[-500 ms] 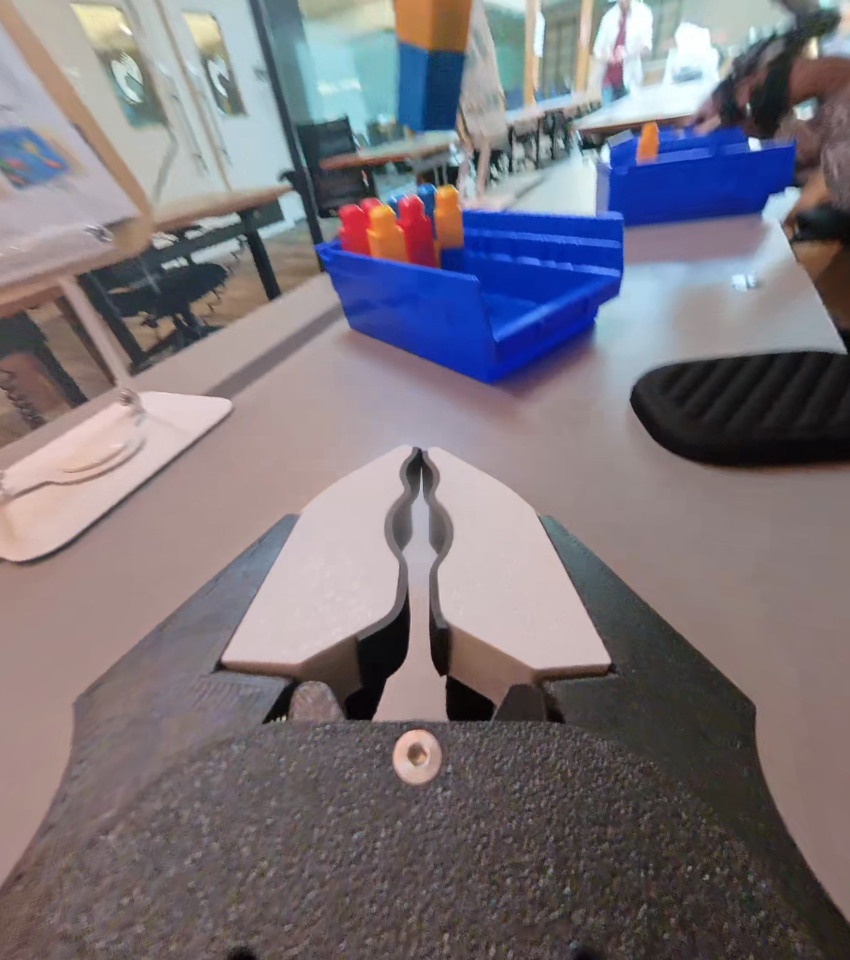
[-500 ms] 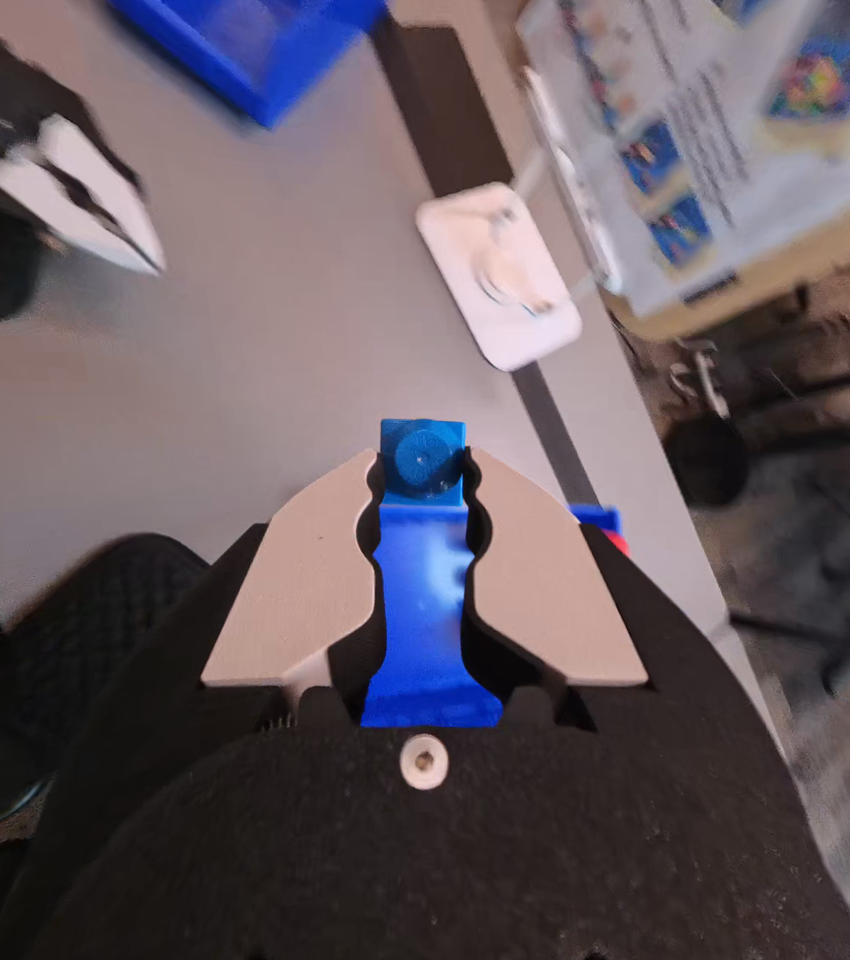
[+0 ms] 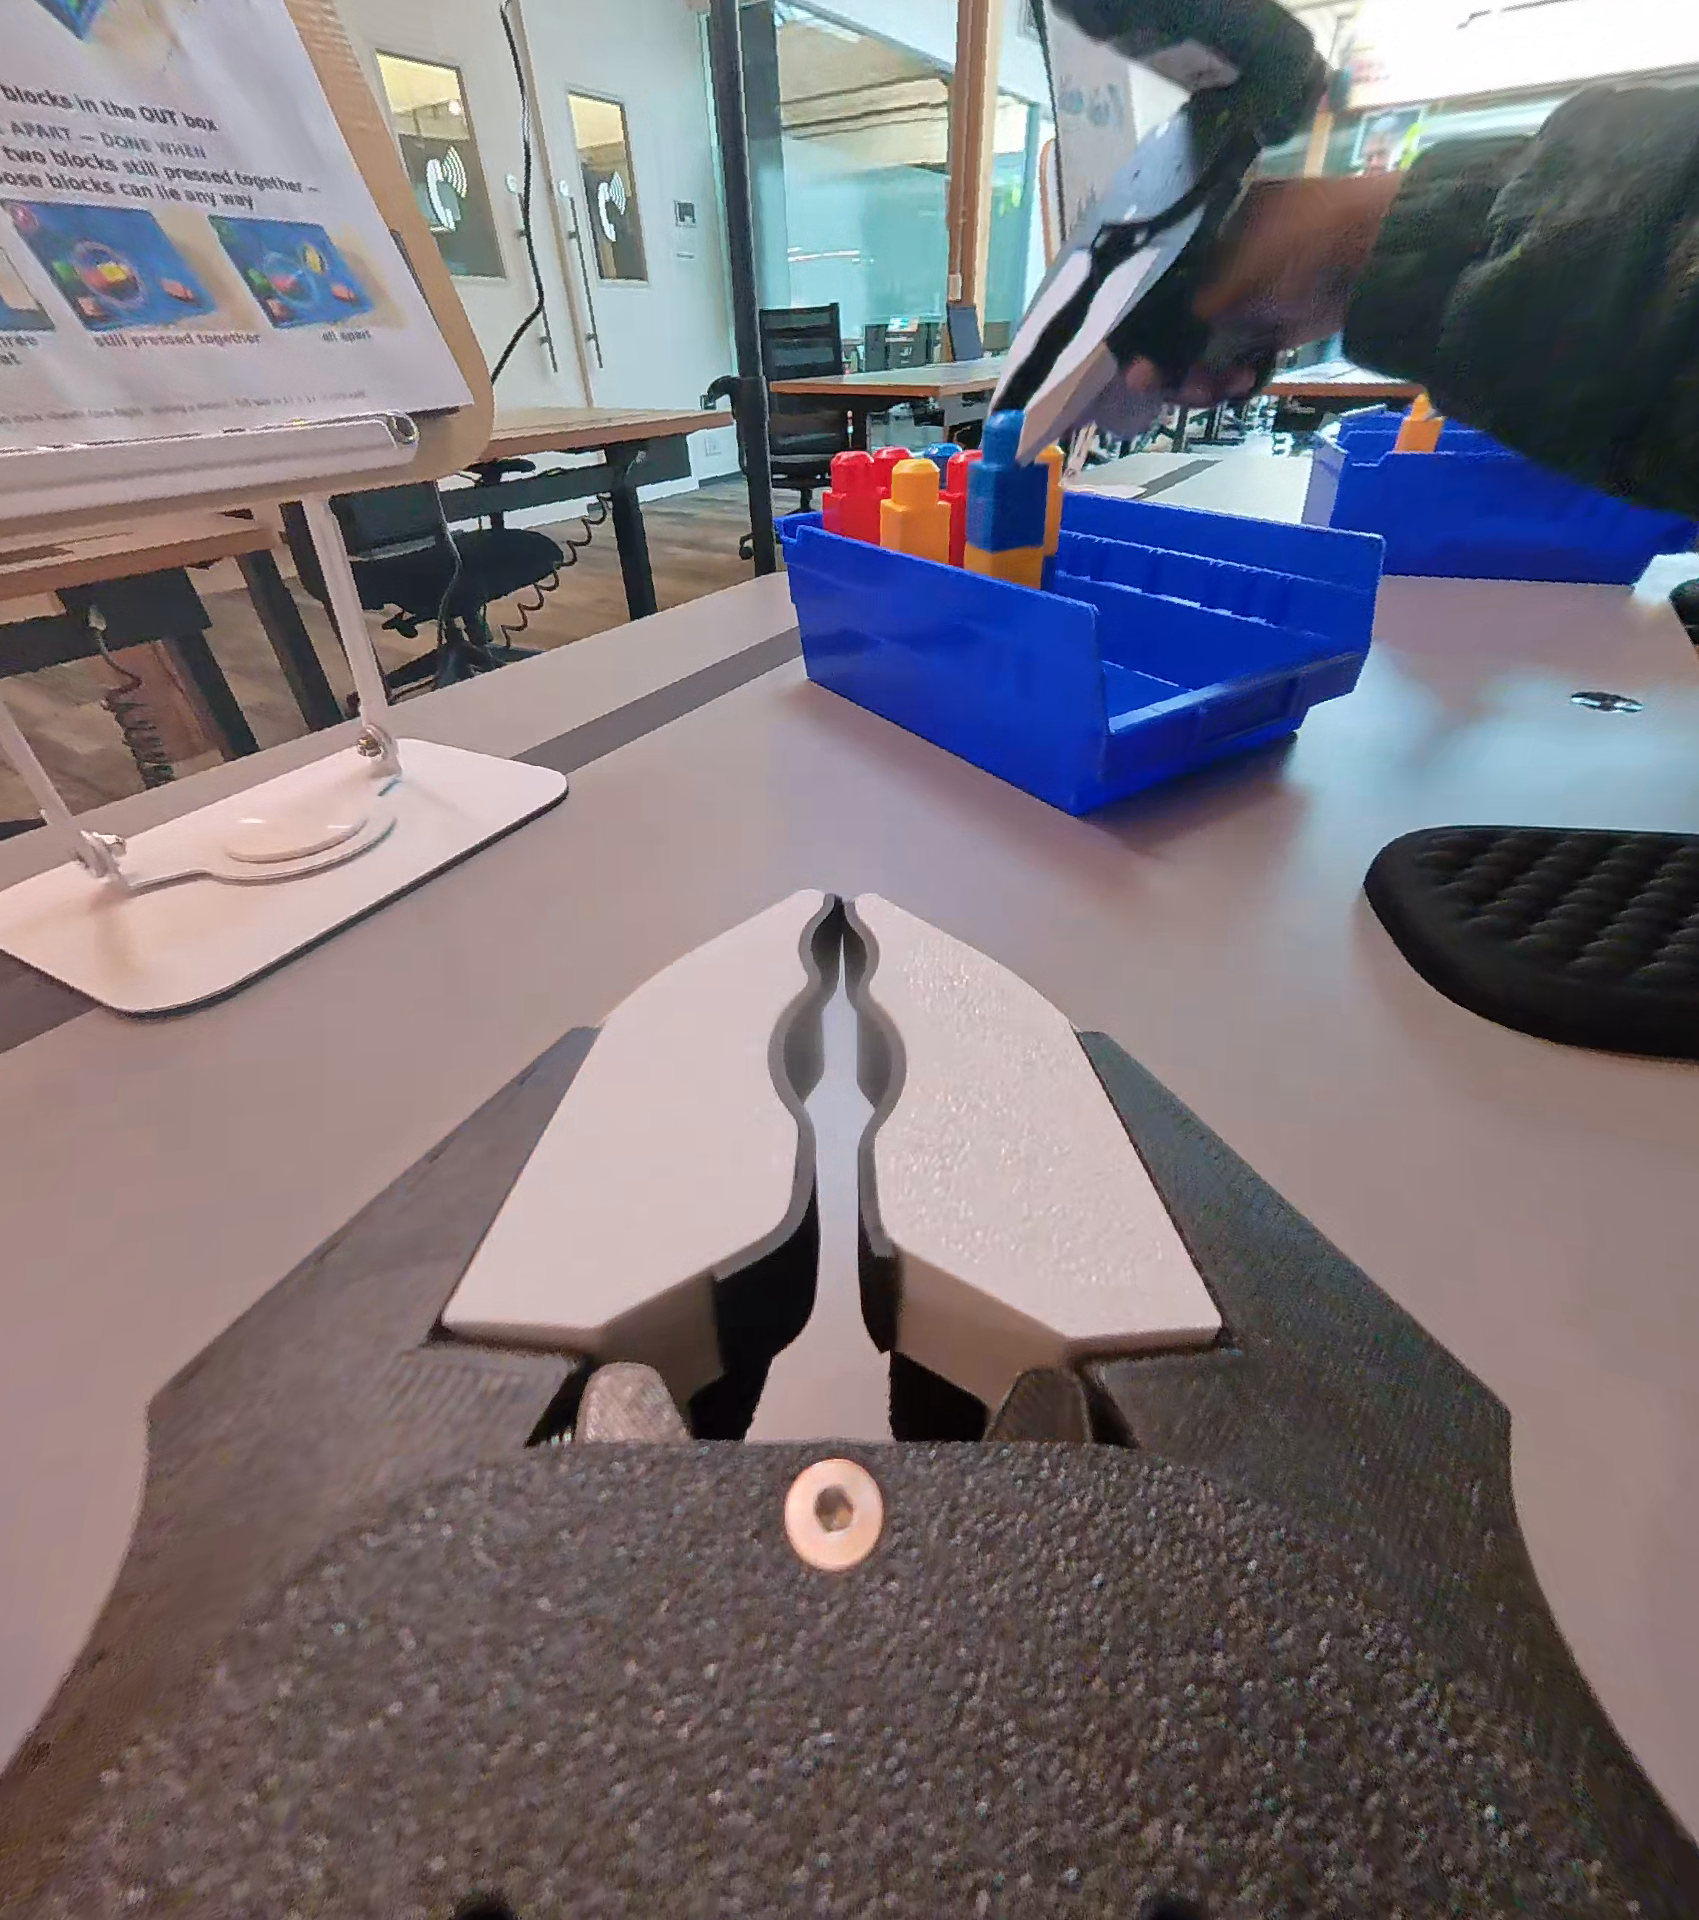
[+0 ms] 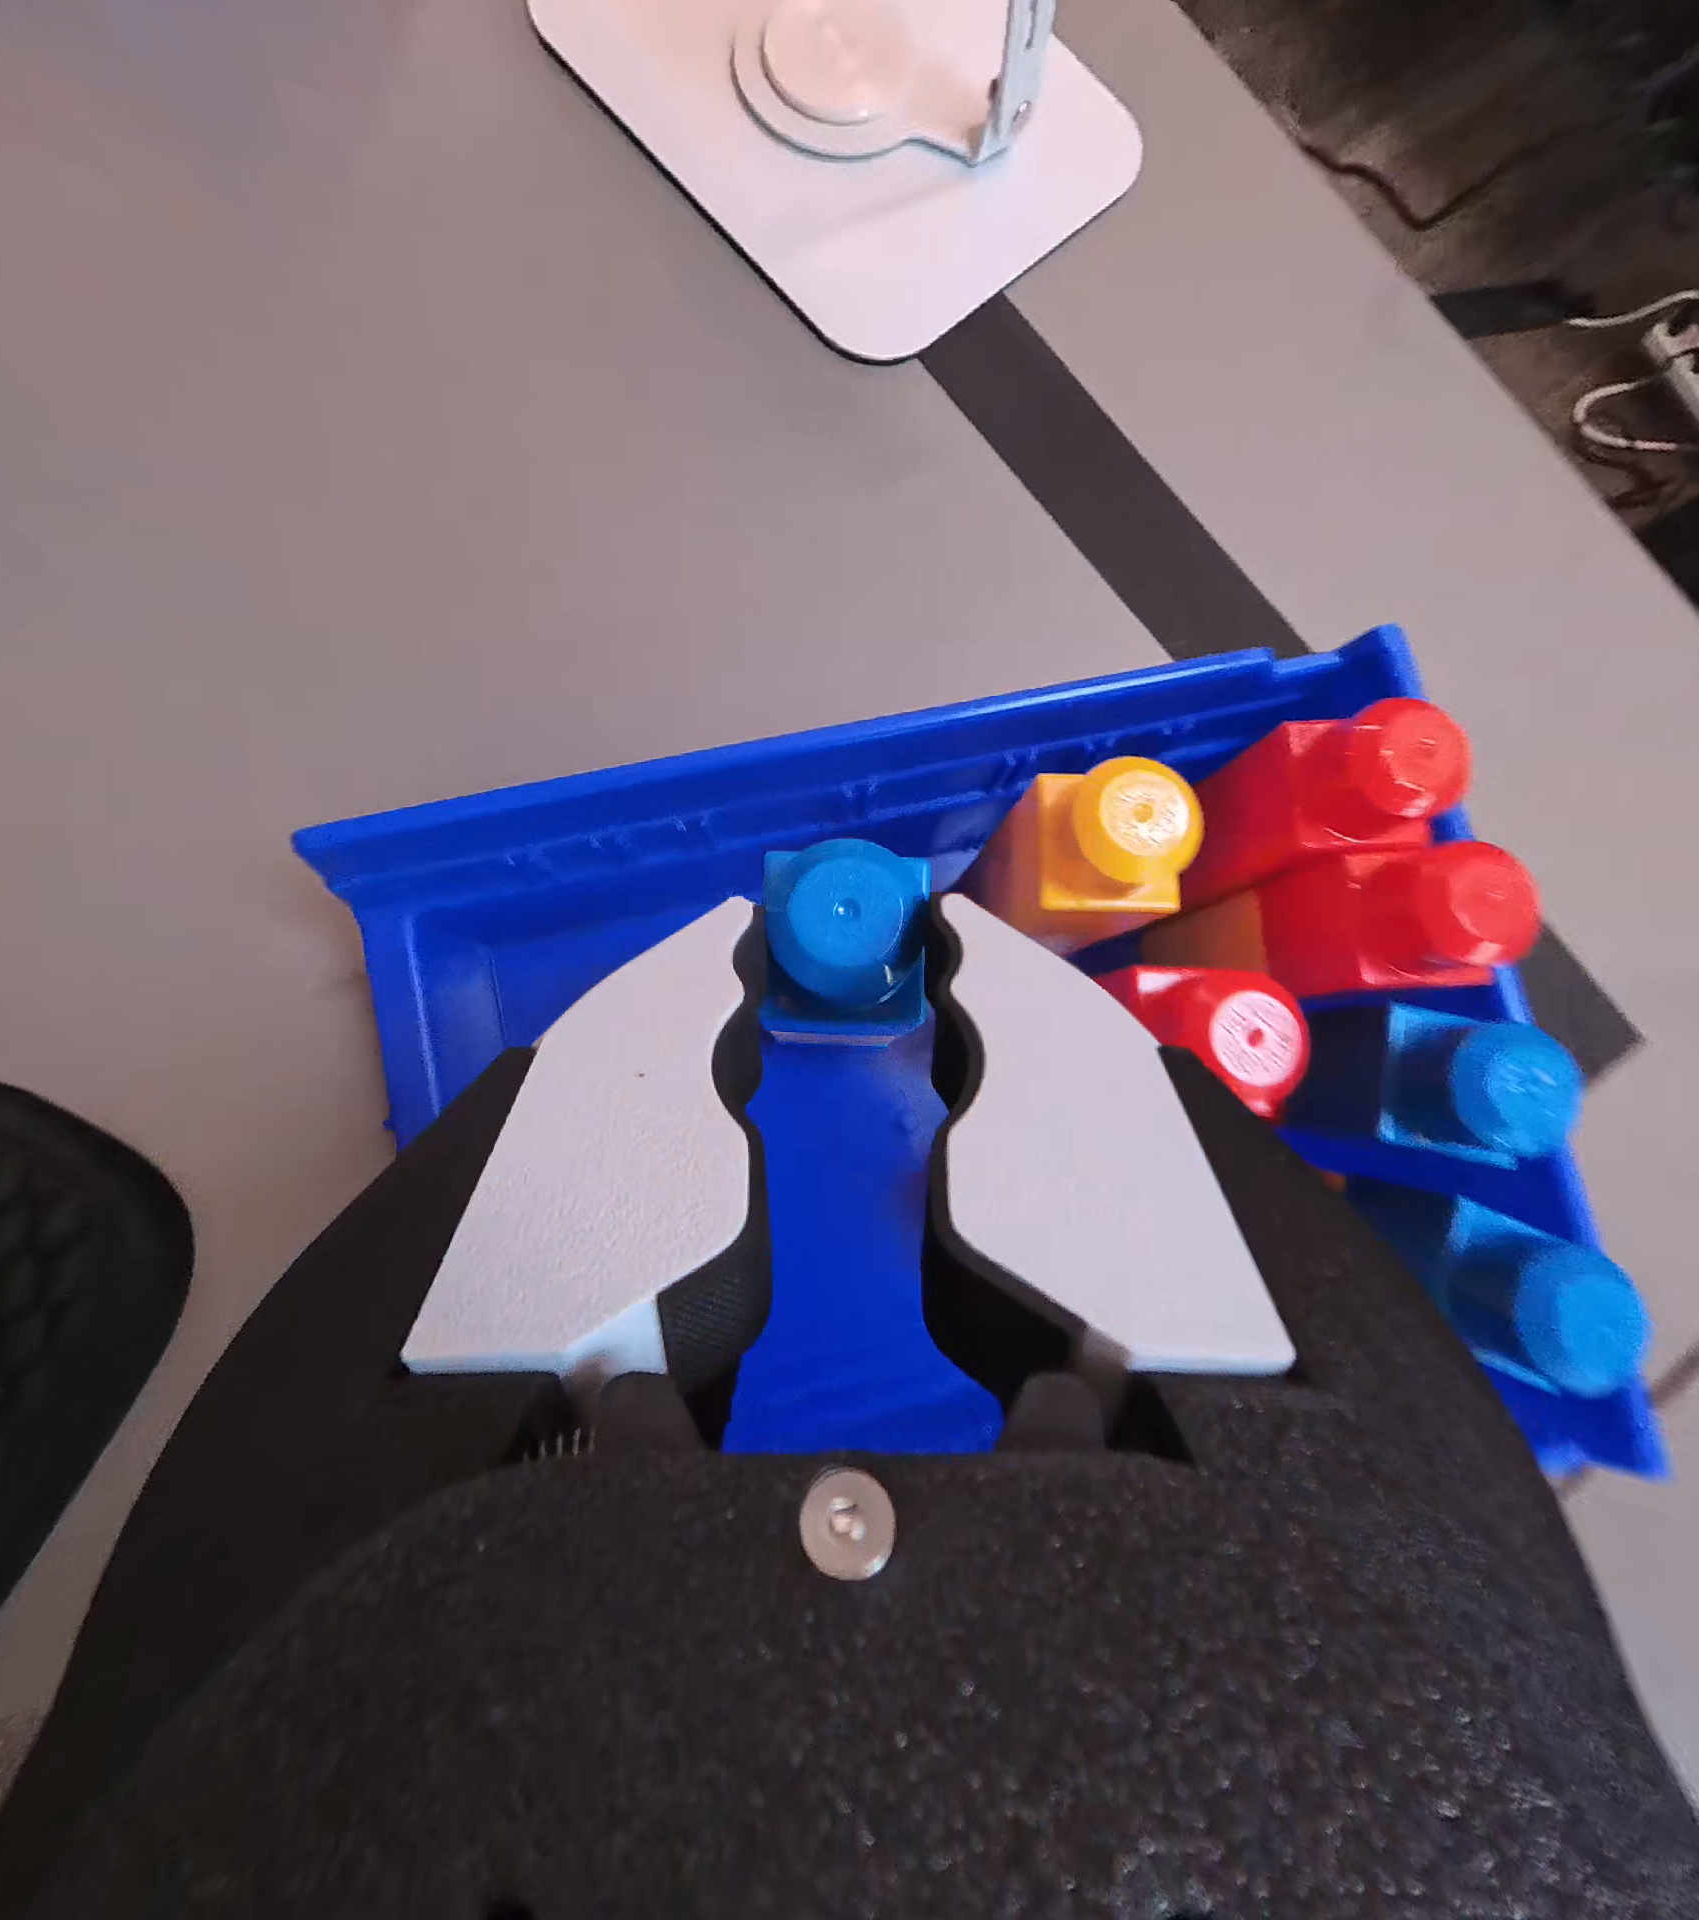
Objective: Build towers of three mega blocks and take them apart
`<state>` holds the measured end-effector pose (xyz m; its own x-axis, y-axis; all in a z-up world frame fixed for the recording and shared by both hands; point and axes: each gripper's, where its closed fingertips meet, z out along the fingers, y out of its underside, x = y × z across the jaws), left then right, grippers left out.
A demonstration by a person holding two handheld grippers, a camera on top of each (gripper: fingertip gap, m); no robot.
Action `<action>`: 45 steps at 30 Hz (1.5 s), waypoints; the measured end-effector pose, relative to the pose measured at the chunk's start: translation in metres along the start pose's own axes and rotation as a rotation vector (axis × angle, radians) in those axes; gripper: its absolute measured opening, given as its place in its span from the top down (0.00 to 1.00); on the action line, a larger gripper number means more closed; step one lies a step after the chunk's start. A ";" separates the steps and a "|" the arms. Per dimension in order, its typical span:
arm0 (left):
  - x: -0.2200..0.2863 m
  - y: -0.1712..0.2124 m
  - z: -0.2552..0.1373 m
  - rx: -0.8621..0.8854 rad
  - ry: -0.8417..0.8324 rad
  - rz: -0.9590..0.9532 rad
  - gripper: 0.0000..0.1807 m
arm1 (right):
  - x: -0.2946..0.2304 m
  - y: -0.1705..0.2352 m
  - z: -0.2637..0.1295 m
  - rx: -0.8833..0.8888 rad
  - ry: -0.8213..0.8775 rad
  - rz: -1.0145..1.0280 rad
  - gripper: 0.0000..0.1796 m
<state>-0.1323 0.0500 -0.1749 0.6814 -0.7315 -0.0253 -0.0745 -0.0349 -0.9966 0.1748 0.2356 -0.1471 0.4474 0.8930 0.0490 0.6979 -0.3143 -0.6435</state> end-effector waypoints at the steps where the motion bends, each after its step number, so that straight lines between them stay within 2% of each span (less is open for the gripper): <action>1: -0.001 0.001 0.000 -0.002 0.000 -0.004 1.00 | 0.000 0.002 0.009 0.003 -0.011 0.004 0.84; 4: -0.002 0.003 0.000 -0.006 0.005 -0.016 1.00 | -0.001 0.008 0.028 0.002 -0.027 0.012 0.84; 8: -0.001 0.004 0.001 -0.013 0.011 -0.010 1.00 | 0.000 0.005 0.030 0.007 -0.008 0.009 0.83; 11: 0.000 0.003 0.000 -0.014 0.003 0.016 1.00 | 0.002 -0.004 0.024 0.032 0.037 0.006 0.74; 13: 0.000 0.003 0.000 -0.016 -0.003 0.034 1.00 | 0.005 -0.023 0.011 0.123 0.101 0.016 0.71; 16: -0.002 0.004 0.000 -0.023 -0.020 0.065 1.00 | -0.001 -0.065 -0.022 0.370 0.210 0.033 0.70; 18: -0.004 0.003 -0.001 -0.023 -0.041 0.089 1.00 | -0.021 -0.084 -0.042 0.510 0.233 0.034 0.69; 21: -0.012 -0.005 -0.008 -0.012 -0.095 0.139 1.00 | -0.062 -0.091 -0.055 0.625 0.247 -0.012 0.67; 26: -0.056 -0.028 -0.045 -0.046 -0.346 0.278 1.00 | -0.134 -0.061 -0.044 0.677 0.178 -0.054 0.68; 28: -0.088 -0.029 -0.071 -0.149 -0.480 0.327 0.98 | -0.154 -0.040 -0.034 0.659 0.144 -0.051 0.69; 31: -0.141 -0.008 -0.105 -0.409 -0.614 0.329 0.88 | -0.175 -0.009 -0.021 0.633 0.102 -0.036 0.70; 35: -0.183 0.038 -0.131 -0.732 -0.601 0.171 0.71 | -0.188 0.018 -0.013 0.648 0.063 0.021 0.73; 40: -0.205 0.089 -0.149 -1.100 -0.553 0.187 0.57 | -0.188 0.030 -0.013 0.691 0.055 0.083 0.76; 42: -0.208 0.108 -0.158 -1.245 -0.527 0.209 0.57 | -0.186 0.031 -0.016 0.705 0.049 0.098 0.76; 43: -0.210 0.116 -0.162 -1.307 -0.515 0.223 0.63 | -0.185 0.031 -0.017 0.710 0.049 0.103 0.77; 45: -0.209 0.127 -0.165 -1.372 -0.469 0.290 0.83 | -0.184 0.033 -0.021 0.722 0.048 0.108 0.77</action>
<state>-0.4042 0.0862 -0.2829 0.6704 -0.5528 -0.4950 -0.6787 -0.7265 -0.1078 0.1267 0.0543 -0.1613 0.5288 0.8485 -0.0206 0.1133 -0.0946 -0.9890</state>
